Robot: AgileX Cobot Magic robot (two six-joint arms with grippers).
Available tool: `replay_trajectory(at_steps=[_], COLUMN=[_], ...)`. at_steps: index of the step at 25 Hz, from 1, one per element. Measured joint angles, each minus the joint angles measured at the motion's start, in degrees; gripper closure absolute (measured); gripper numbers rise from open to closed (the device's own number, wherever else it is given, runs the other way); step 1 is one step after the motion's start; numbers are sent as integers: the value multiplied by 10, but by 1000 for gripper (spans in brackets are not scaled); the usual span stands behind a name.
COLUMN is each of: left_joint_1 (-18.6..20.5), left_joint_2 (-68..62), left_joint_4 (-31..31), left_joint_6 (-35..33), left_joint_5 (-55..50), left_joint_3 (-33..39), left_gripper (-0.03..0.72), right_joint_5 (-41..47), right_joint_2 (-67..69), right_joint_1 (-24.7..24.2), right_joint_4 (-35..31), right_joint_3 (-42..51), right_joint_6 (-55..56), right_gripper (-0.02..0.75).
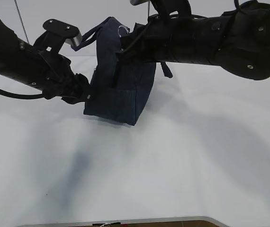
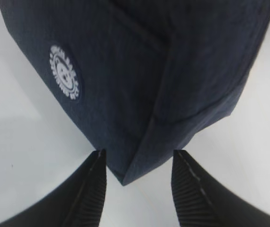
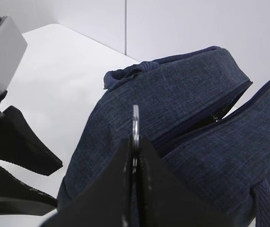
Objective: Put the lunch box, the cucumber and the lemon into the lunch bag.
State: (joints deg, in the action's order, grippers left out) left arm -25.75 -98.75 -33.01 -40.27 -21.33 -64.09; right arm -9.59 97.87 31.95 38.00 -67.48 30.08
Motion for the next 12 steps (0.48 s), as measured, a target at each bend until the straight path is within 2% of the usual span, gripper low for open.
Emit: replay_trajectory(at_steps=[10, 12], left_joint_1=[-36, -40], left_joint_2=[-15, -25], left_joint_4=[-5, -7], left_joint_6=[-5, -5], left_joint_5=[85, 88], left_joint_3=[2, 2], left_gripper=[353, 372], right_joint_5=[0, 2], right_joint_2=[0, 0], right_joint_1=[0, 0], right_joint_4=[-3, -3], right_joint_3=[0, -3], right_joint_6=[28, 30], right_gripper=[733, 733])
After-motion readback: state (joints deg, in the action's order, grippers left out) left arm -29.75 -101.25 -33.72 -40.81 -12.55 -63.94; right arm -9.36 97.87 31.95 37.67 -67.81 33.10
